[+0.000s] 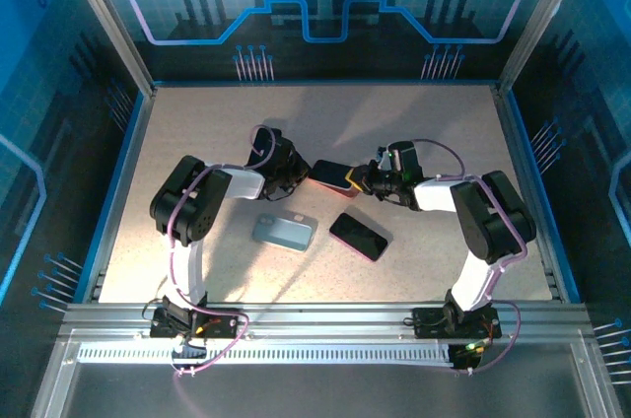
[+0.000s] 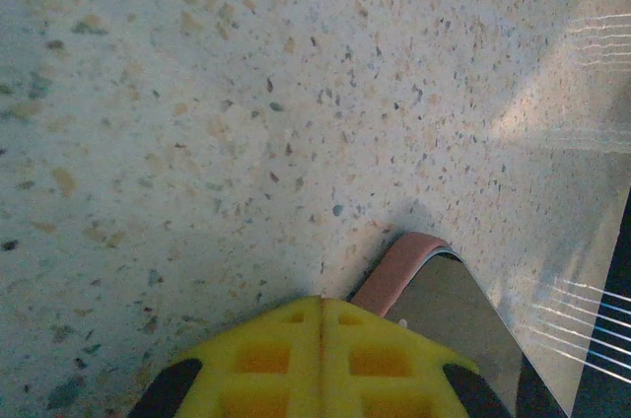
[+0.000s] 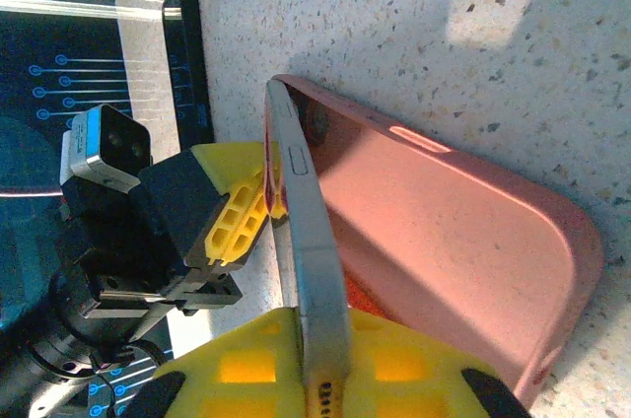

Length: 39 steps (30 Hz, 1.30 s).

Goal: Put the phone into the phone case

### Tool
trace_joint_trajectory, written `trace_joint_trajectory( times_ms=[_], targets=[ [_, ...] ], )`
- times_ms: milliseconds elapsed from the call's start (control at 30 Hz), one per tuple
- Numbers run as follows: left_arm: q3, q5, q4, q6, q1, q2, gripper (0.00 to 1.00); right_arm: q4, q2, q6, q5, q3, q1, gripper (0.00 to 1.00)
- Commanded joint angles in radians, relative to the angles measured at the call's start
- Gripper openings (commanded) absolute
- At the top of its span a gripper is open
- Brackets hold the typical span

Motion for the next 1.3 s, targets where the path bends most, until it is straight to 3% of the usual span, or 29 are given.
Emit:
trace_joint_trajectory(
  times_ms=[0,667,1267],
  targets=[
    [-0.048,0.085,-0.048,-0.013,-0.055,-0.021,0.0,-0.037,0.051,-0.003,0.016,-0.006,0.036,0.0],
    [-0.085,0.067,-0.045,-0.014,-0.055,-0.067,0.0,-0.178,-0.059,-0.005,0.024,-0.011,0.028,0.0],
    [-0.089,0.06,-0.04,-0.017,-0.071,-0.076,0.0,-0.186,-0.028,-0.004,0.03,-0.018,0.026,0.0]
  ],
)
